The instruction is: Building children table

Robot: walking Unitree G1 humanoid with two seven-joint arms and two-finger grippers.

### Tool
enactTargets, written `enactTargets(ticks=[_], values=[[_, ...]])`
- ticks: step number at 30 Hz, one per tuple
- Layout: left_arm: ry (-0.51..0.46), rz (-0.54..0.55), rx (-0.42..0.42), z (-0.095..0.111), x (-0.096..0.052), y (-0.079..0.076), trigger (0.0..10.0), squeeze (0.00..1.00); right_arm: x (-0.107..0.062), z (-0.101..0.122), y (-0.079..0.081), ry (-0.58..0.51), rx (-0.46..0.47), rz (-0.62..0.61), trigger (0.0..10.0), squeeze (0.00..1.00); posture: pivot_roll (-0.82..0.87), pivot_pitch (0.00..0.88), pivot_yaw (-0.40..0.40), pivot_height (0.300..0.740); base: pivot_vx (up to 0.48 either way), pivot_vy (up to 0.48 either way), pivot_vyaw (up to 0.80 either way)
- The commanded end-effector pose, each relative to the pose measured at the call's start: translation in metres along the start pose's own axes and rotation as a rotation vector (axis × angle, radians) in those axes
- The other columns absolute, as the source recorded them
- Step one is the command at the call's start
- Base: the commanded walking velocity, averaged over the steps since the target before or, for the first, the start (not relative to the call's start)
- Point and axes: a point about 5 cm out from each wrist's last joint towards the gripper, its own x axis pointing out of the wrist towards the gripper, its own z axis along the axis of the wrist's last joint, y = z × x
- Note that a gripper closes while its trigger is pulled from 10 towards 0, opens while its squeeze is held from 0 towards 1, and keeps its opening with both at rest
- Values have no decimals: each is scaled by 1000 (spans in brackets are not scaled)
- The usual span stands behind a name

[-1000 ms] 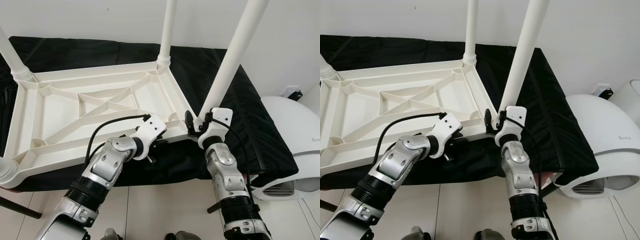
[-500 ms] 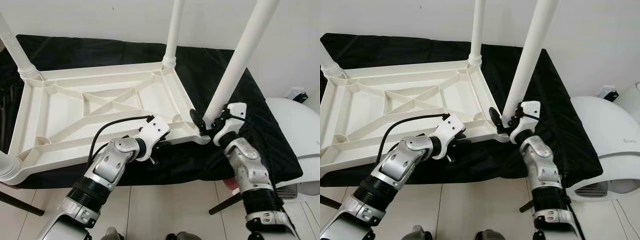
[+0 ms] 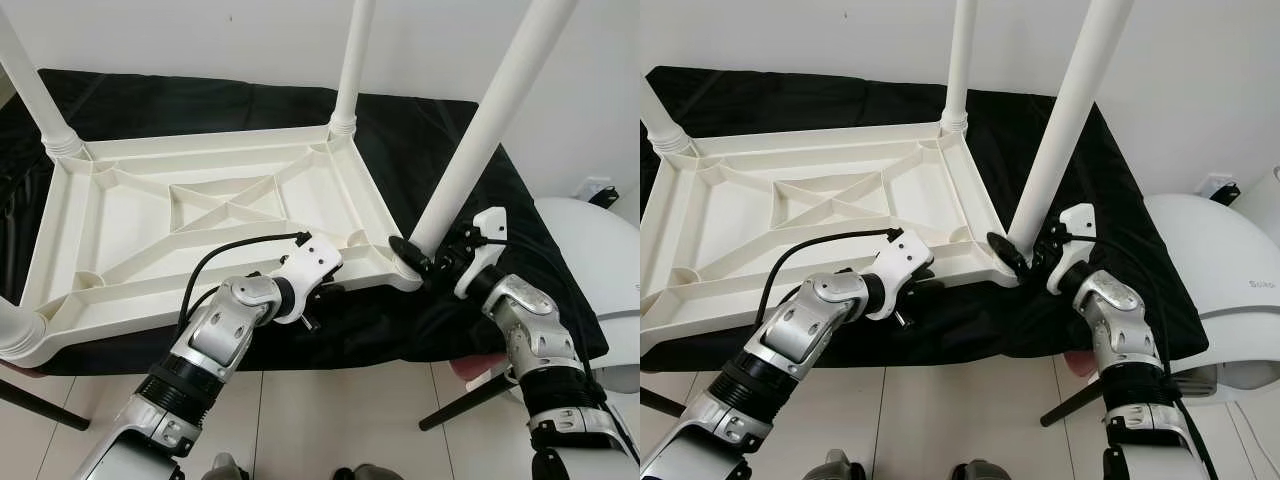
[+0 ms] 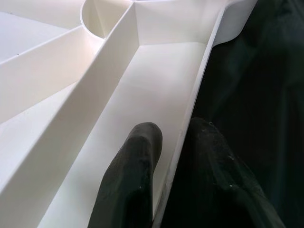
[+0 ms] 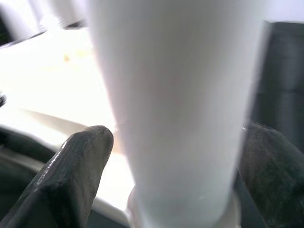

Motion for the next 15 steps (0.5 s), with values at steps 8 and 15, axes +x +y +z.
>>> enactTargets(ticks=[8, 15], values=[[33, -71, -15, -7, 4, -10, 10000, 0, 1, 5, -12, 18, -52, 76, 10000, 0, -44, 51, -62, 740, 0, 0, 0], [31, -74, -19, -7, 4, -11, 10000, 0, 5, 8, -19, 9, -61, 82, 8314, 0, -41, 57, -61, 740, 0, 0, 0]])
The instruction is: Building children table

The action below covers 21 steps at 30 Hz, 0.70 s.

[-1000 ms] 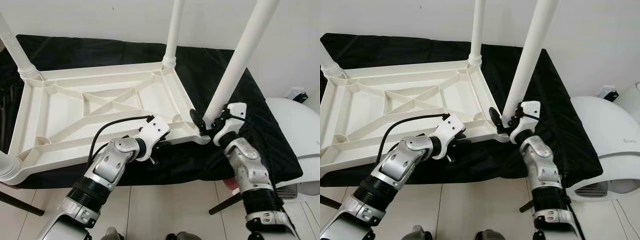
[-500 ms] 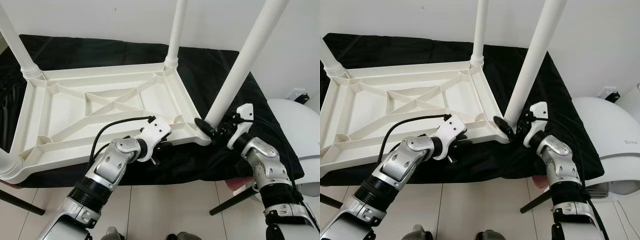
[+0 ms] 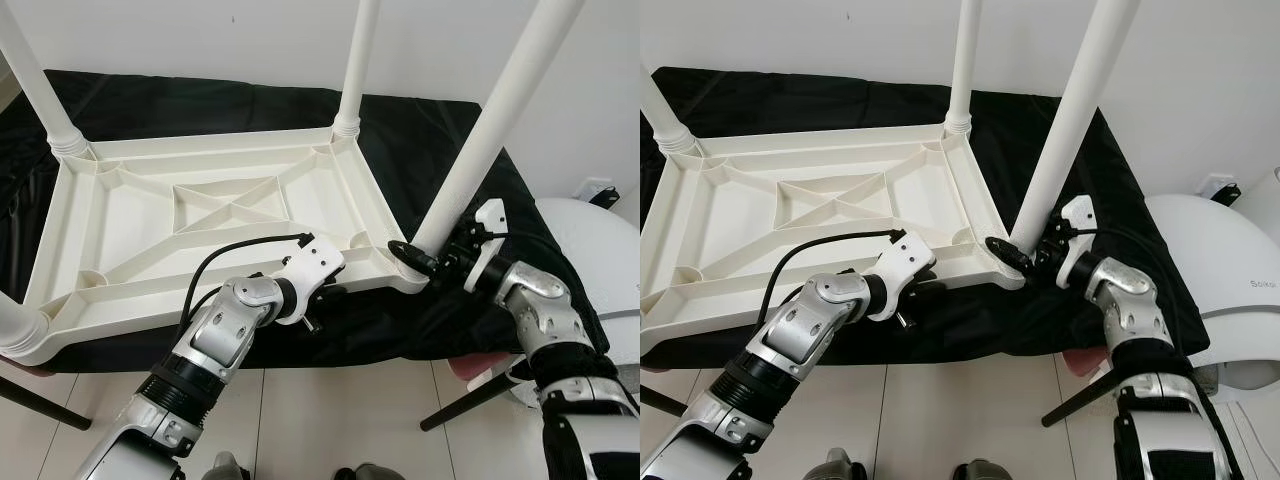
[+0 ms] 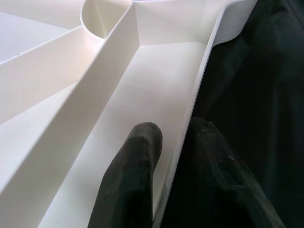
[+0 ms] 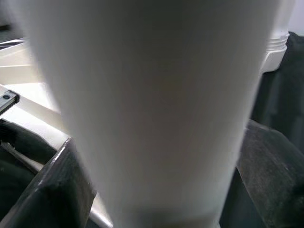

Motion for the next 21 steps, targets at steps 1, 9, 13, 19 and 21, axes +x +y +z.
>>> enactTargets(ticks=[1, 9, 13, 19, 21], values=[[32, -71, -18, -7, 4, -10, 10000, 0, -3, -3, -2, 14, -3, 0, 8314, 0, -41, 57, -61, 740, 0, 0, 0], [32, -70, -17, -6, 3, -9, 10000, 0, -1, -4, -2, 6, 4, 25, 0, 0, -37, 61, -59, 740, 0, 0, 0], [32, -67, -18, -6, 3, -9, 10000, 0, -2, -5, 0, -1, 8, 31, 0, 0, -38, 62, -61, 740, 0, 0, 0], [29, -66, -20, -6, 3, -9, 10000, 0, -1, -5, 5, -63, 32, -56, 0, 0, -40, 64, -65, 740, 0, 0, 0], [28, -65, -20, -5, 3, -9, 10000, 0, -1, -6, 5, -63, 29, -80, 0, 0, -40, 64, -65, 740, 0, 0, 0]])
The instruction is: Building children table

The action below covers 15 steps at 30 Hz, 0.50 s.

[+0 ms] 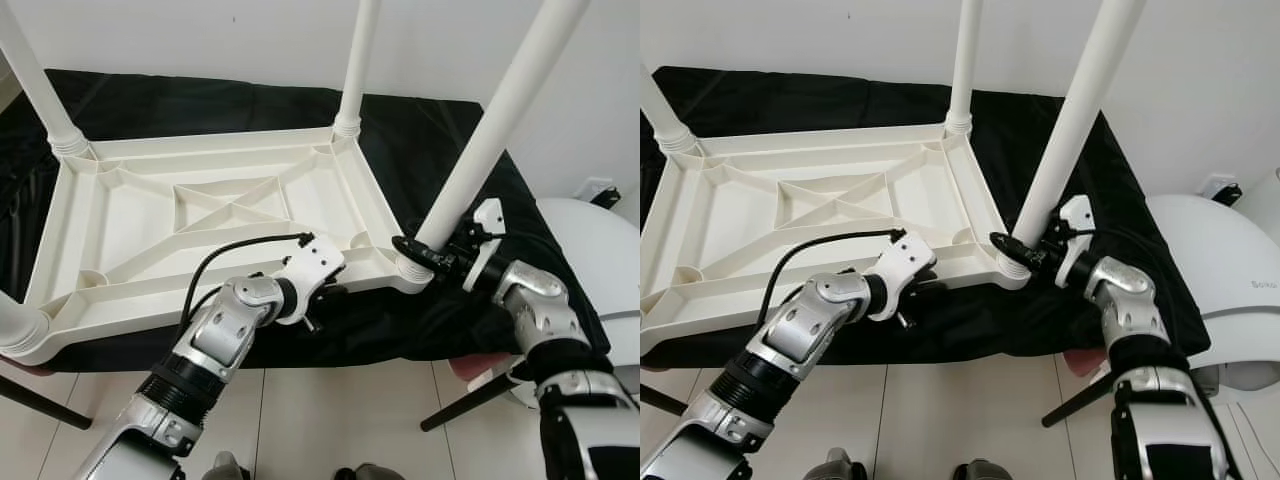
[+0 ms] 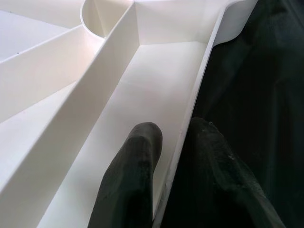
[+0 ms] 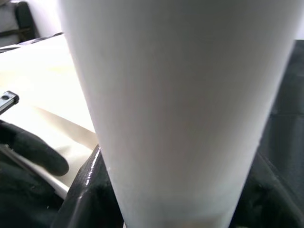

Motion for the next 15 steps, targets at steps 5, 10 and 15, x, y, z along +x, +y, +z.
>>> enactTargets(ticks=[5, 10, 15], values=[[24, -62, -16, -6, 3, -9, 10000, 0, 3, 0, 2, -27, -7, -186, 0, 0, -39, 66, -69, 740, 0, 0, 0], [22, -60, -20, -5, 3, -10, 10000, 0, 6, -1, 6, -20, 24, -315, 0, 0, -35, 68, -74, 740, 0, 0, 0], [20, -59, -23, -5, 3, -11, 10000, 0, 8, -4, 12, 8, 22, -425, 0, 0, -31, 67, -78, 740, 0, 0, 0]])
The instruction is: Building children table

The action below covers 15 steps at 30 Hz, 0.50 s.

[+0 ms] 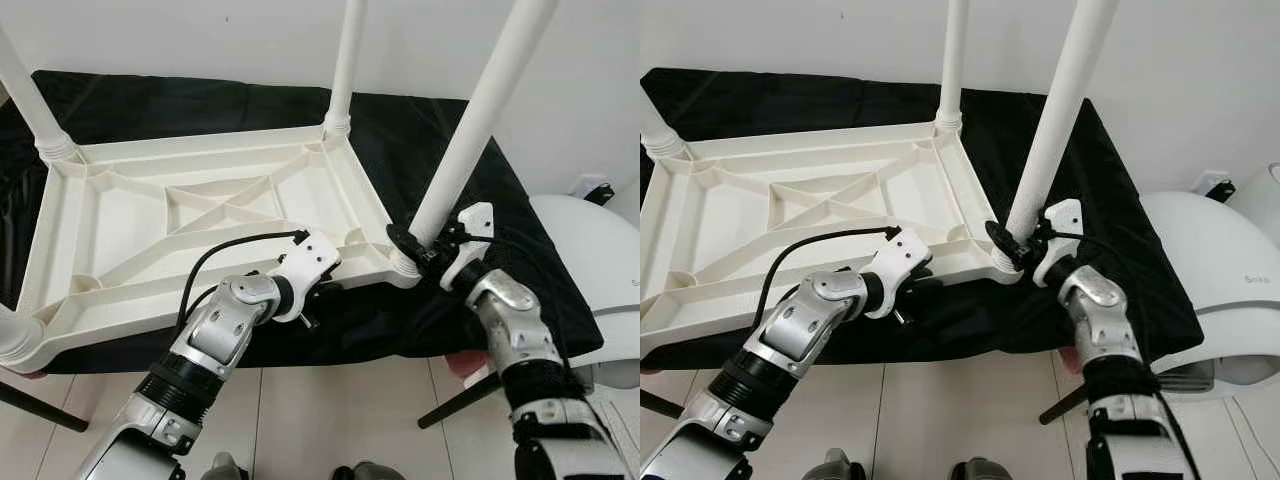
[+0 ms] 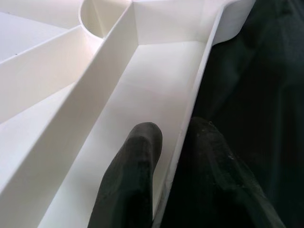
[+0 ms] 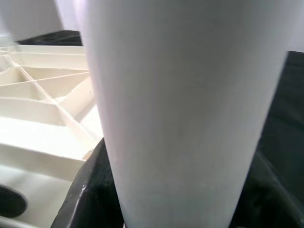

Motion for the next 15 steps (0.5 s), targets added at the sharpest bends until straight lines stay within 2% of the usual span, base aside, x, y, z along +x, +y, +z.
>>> enactTargets(ticks=[1, 5, 8, 13, 15], values=[[14, -81, -10, -4, 3, -14, 10000, 0, -5, -6, -8, 43, 13, -146, 0, 0, -31, 66, -79, 740, 0, 0, 0], [12, -81, -11, -4, 3, -14, 10000, 0, -3, -7, 0, 34, 28, -209, 0, 0, -28, 66, -81, 740, 0, 0, 0], [12, -78, -12, -4, 3, -14, 10000, 0, 0, -9, 10, 46, 25, -318, 0, 0, -24, 63, -83, 740, 0, 0, 0], [12, -75, -14, -4, 2, -14, 10000, 0, 2, -9, 20, 52, 27, -416, 0, 0, -16, 58, -87, 740, 0, 0, 0], [11, -73, -16, -4, 2, -14, 10000, 0, 5, -10, 30, 61, 32, -475, 0, 0, -15, 56, -84, 740, 0, 0, 0]])
